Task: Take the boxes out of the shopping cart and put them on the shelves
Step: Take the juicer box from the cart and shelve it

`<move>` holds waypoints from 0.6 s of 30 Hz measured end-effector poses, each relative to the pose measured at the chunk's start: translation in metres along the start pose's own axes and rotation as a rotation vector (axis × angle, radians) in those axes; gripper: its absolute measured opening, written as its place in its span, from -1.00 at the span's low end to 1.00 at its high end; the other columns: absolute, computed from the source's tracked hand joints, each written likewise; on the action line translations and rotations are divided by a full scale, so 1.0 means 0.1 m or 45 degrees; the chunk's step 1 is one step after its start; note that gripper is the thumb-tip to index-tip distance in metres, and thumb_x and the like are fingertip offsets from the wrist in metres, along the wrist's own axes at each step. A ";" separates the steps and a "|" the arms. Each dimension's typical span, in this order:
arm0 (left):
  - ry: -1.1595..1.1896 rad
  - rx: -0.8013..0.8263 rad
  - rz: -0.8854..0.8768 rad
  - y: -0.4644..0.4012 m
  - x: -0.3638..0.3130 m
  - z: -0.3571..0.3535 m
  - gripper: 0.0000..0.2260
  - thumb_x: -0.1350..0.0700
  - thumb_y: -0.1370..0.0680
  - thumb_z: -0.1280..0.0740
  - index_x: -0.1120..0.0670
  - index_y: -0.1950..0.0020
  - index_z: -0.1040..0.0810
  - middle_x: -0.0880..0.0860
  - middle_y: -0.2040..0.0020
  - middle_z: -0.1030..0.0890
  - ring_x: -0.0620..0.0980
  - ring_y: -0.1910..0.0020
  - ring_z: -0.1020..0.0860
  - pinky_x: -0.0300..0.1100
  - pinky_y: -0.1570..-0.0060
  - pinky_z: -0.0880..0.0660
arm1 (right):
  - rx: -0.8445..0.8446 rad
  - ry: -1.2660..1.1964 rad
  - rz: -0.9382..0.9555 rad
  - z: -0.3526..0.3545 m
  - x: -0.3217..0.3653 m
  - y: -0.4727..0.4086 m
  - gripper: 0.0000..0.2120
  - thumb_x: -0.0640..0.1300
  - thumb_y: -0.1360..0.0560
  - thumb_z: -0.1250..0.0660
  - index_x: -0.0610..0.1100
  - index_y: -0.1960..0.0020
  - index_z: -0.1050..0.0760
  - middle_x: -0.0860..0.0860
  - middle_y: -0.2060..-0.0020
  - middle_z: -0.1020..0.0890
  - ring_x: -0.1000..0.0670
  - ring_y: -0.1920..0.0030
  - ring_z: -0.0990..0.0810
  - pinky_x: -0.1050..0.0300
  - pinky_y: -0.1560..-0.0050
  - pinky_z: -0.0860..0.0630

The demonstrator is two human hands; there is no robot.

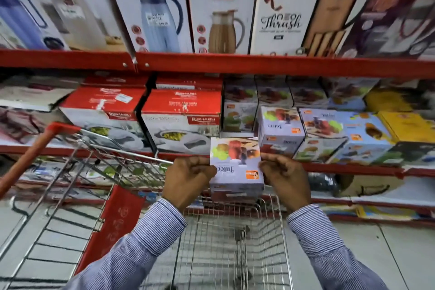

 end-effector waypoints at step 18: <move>0.012 0.007 -0.188 -0.28 -0.09 -0.16 -0.55 0.33 -0.36 -0.54 -0.09 -0.11 -0.60 -0.15 -0.09 -0.70 -0.18 -0.16 -0.64 -0.04 -0.16 -0.62 | 0.082 0.085 0.012 -0.01 0.07 -0.32 -0.68 -0.27 -0.43 -0.44 0.00 -0.12 -0.57 0.11 0.05 -0.67 0.21 0.06 -0.62 0.19 -0.02 -0.58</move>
Point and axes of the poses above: each hand's wrist, its own y-axis away from the middle knuckle, its own z-axis out of the back of the hand, x = y × z, the point moved 7 cm from there along -y, towards the middle knuckle
